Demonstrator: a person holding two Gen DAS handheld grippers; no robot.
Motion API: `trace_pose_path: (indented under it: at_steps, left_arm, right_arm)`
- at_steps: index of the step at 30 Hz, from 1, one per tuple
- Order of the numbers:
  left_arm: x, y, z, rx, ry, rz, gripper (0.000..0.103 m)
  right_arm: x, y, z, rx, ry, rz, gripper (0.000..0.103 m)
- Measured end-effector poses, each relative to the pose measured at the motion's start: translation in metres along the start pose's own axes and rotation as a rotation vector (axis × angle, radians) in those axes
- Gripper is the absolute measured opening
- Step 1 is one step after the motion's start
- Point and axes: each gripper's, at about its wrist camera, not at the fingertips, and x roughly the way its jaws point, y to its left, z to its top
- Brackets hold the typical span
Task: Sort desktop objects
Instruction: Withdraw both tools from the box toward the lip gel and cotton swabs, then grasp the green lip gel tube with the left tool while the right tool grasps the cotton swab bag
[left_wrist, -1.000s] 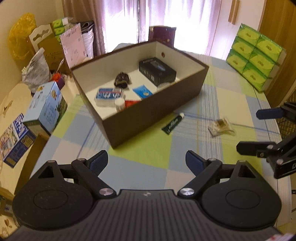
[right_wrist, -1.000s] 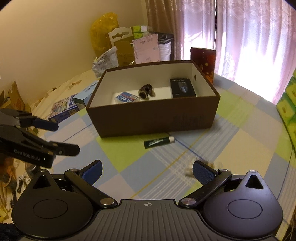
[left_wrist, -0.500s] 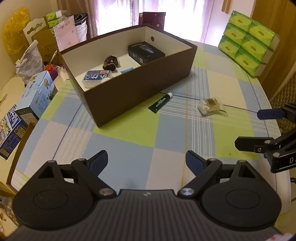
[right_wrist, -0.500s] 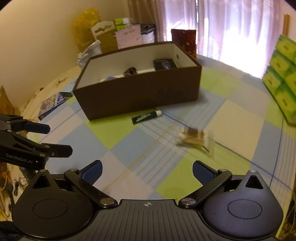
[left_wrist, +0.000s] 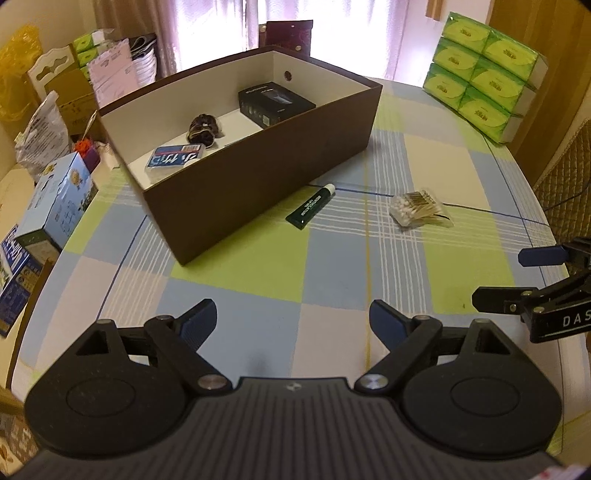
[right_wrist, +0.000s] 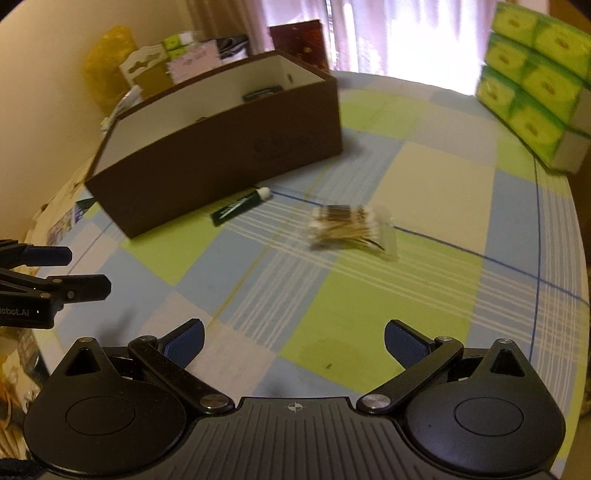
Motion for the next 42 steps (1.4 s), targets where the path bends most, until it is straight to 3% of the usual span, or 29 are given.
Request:
trace_pose_path:
  at_steps: [8, 27, 36, 42]
  left_arm:
    - [0.029, -0.001, 0.013, 0.075, 0.003, -0.039, 0.078]
    - [0.129, -0.019, 0.071, 0.347, 0.014, -0.125, 0.035]
    - [0.165, -0.034, 0.092, 0.388, 0.003, -0.117, 0.032]
    - [0.183, -0.033, 0.095, 0.344, 0.037, -0.096, 0.017]
  right_arm:
    - [0.02, -0.017, 0.002, 0.085, 0.011, -0.051, 0.101]
    - [0.045, -0.08, 0.004, 0.314, 0.026, -0.194, 0.101]
    - [0.048, -0.096, 0.006, 0.363, 0.026, -0.203, 0.101]
    - [0.053, -0.098, 0.019, 0.298, 0.0, -0.158, 0.101]
